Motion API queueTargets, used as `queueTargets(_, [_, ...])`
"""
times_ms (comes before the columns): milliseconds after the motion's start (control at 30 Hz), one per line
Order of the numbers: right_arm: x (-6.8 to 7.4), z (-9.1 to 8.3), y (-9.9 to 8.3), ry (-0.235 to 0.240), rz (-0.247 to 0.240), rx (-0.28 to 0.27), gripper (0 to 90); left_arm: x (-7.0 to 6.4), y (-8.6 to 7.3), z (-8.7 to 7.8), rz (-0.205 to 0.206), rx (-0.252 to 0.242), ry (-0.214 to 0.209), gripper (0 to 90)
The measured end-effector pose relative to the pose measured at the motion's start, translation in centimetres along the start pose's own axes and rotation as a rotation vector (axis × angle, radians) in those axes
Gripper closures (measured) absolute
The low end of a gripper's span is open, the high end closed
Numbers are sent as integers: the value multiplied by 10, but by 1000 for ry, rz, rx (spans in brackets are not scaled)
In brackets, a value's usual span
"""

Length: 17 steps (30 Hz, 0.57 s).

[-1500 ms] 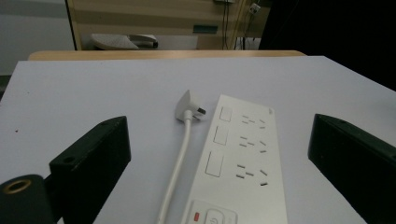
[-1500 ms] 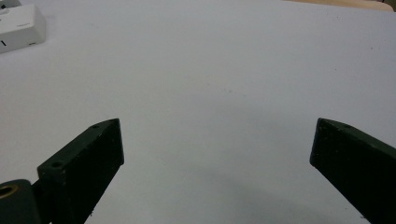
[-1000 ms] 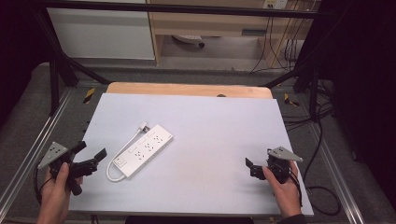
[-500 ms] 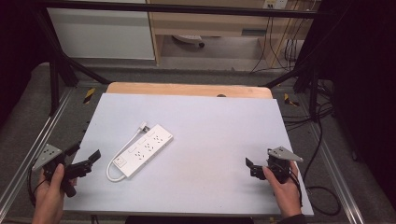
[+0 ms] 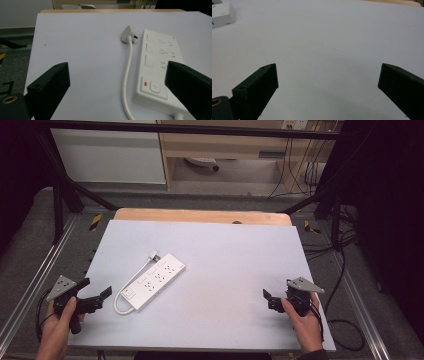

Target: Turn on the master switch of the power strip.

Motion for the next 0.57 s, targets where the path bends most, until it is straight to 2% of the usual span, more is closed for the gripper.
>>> queueTargets(333, [-2,4,-4,-8,-6,25,33,-1,-16,8,55,103,20,63])
queueTargets(567, [-7,20,-15,-31,-3,106,34,-5,-22,11,82,147,13,69])
Point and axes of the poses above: each handheld gripper's, and its own axes: z roughly forward along the jaws, y roughly out of its top, x roughly to its left, the point moved 8 cm from there along z, roughly forward along the jaws, and after that the axes turned 5 degrees about -x, right-handed, at the moved point
